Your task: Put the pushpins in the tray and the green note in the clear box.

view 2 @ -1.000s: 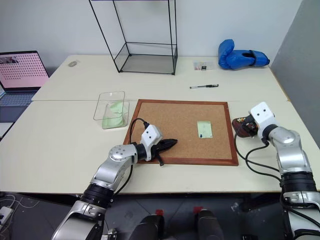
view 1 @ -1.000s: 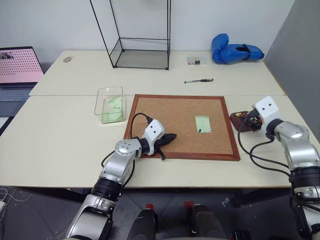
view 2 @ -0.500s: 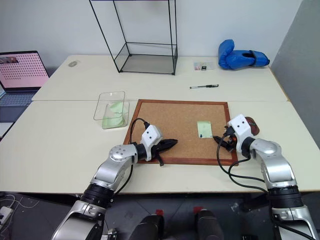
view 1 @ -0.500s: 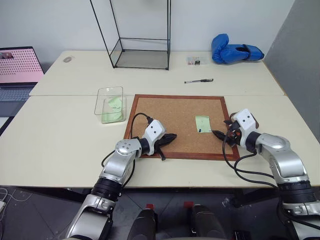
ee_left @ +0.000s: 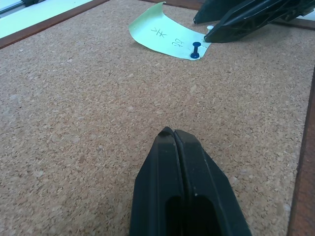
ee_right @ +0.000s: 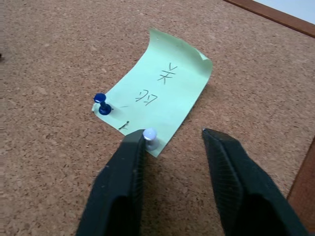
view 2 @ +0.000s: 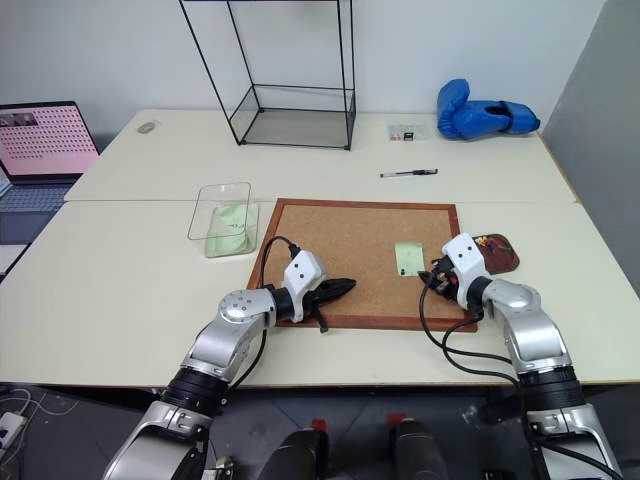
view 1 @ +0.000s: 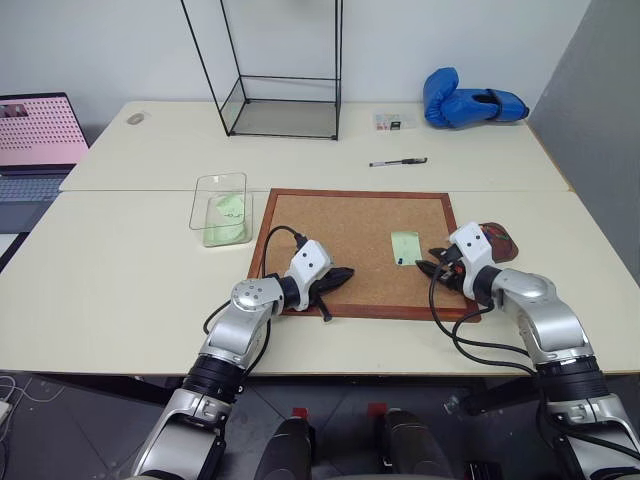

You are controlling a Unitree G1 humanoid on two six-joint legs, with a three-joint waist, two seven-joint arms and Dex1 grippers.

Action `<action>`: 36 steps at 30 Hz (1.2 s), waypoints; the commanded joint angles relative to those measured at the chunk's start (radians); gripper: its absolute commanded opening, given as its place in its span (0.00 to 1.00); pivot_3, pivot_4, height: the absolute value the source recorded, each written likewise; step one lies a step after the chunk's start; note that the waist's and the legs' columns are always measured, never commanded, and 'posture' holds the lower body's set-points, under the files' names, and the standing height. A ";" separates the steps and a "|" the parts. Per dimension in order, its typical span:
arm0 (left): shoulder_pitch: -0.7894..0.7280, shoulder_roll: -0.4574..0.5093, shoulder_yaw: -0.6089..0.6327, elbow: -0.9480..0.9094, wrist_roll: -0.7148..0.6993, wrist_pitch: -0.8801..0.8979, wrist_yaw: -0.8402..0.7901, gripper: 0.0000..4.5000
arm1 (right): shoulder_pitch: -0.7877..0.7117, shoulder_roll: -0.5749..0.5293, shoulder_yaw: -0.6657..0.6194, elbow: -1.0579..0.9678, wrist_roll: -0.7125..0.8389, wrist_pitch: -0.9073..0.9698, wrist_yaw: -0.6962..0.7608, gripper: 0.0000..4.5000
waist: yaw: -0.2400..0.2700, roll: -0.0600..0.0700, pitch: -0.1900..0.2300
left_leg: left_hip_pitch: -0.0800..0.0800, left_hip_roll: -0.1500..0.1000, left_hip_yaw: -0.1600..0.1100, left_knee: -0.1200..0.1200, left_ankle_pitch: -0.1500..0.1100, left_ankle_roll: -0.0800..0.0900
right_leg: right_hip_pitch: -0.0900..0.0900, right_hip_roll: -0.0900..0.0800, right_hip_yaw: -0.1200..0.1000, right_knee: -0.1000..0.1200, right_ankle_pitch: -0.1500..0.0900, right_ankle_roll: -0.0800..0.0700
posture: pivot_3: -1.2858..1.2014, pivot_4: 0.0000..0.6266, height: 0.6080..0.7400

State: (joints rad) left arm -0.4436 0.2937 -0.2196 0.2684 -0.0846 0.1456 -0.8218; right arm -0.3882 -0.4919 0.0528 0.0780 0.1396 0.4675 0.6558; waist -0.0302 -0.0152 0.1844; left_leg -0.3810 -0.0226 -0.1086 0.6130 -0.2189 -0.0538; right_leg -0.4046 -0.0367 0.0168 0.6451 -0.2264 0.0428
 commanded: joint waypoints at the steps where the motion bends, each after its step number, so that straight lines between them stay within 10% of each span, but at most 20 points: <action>1: 0.027 -0.001 -0.037 0.027 0.021 0.017 -0.012 0.00 | -0.017 -0.005 -0.018 -0.020 0.005 -0.005 -0.005 0.22 | 0.000 0.000 0.000 | 0.000 0.000 0.000 0.000 0.000 0.000 | 0.000 0.000 0.000 0.000 0.000 0.000 | 0.52 0.24 1.00; 7: 0.029 -0.002 -0.037 0.027 0.024 0.016 -0.013 0.00 | -0.009 -0.017 -0.032 -0.043 0.023 0.004 0.009 0.00 | 0.000 0.000 0.000 | 0.000 0.000 0.000 0.000 0.000 0.000 | 0.000 0.000 0.000 0.000 0.000 0.000 | 0.52 0.24 1.00; 27: 0.025 0.004 -0.063 0.057 0.058 0.033 -0.006 0.00 | -0.012 -0.038 -0.131 -0.126 0.130 -0.005 0.026 0.00 | 0.002 0.000 0.000 | 0.000 0.000 0.000 0.000 0.000 0.000 | 0.000 0.000 0.000 0.000 0.000 0.000 | 0.52 0.24 1.00; 36: 0.024 0.001 -0.068 0.065 0.061 0.026 -0.005 0.00 | -0.012 -0.205 -0.107 0.049 -0.068 -0.146 -0.044 0.00 | 0.003 0.001 -0.001 | 0.000 0.000 0.000 0.000 0.000 0.000 | 0.000 0.000 0.000 0.000 0.000 0.000 | 0.52 0.24 1.00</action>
State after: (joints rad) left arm -0.4478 0.2937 -0.2353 0.2771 -0.0664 0.1444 -0.8185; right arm -0.3815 -0.6689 -0.0576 0.1059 0.1312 0.3862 0.6379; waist -0.0268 -0.0144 0.1836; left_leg -0.3809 -0.0228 -0.1082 0.6132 -0.2189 -0.0538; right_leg -0.4044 -0.0369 0.0168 0.6449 -0.2264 0.0429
